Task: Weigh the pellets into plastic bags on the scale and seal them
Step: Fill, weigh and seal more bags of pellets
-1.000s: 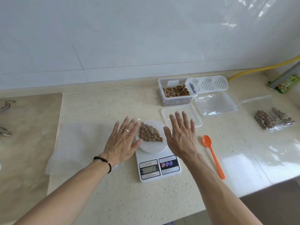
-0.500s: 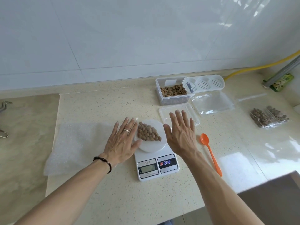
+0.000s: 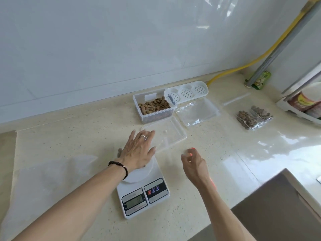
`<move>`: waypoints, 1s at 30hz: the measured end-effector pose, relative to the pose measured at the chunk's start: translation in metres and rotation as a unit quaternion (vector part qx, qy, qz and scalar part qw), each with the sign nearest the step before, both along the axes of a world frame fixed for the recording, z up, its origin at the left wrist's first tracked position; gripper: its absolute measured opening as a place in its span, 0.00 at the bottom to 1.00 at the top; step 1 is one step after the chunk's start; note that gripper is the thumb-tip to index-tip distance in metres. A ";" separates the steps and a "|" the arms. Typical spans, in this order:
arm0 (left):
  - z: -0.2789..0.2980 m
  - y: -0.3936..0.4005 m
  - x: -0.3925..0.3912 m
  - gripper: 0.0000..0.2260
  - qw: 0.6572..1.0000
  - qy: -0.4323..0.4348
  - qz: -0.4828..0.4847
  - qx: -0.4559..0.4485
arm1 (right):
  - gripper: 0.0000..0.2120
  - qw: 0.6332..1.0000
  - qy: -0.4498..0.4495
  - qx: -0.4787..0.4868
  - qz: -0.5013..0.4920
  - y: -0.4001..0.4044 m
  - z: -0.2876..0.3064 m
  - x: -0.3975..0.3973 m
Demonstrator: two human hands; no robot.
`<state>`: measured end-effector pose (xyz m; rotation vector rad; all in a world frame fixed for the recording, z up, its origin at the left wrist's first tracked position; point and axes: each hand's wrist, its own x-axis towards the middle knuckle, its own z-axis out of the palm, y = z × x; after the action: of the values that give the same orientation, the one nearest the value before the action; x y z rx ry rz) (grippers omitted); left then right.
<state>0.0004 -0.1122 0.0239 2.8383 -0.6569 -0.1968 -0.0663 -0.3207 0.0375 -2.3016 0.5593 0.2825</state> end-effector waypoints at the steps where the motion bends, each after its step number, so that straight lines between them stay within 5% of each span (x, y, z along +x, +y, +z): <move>1: 0.001 -0.009 0.005 0.27 1.000 0.020 0.001 0.003 | 0.19 0.999 0.020 0.036 -0.022 -0.002 -0.002 -0.001; 7: 0.005 -0.036 0.029 0.22 0.986 0.137 0.043 -0.087 | 0.14 0.952 0.089 0.283 -0.080 -0.002 -0.002 -0.003; 14: 0.041 -0.023 0.040 0.05 0.950 0.151 0.116 -0.249 | 0.04 0.937 0.056 0.341 -0.051 0.011 0.022 0.015; 19: 0.093 -0.005 0.045 0.11 0.926 0.142 0.126 -0.326 | 0.05 0.915 -0.005 0.401 -0.042 0.025 0.061 0.031; 30: 0.168 0.015 0.025 0.14 0.886 0.113 0.126 -0.432 | 0.11 0.943 -0.173 0.283 0.039 0.044 0.128 0.039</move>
<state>0.0254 -0.0972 0.1918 1.9622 -0.2187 -0.1382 -0.0274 -0.2769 0.1658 -1.7566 0.1732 0.0556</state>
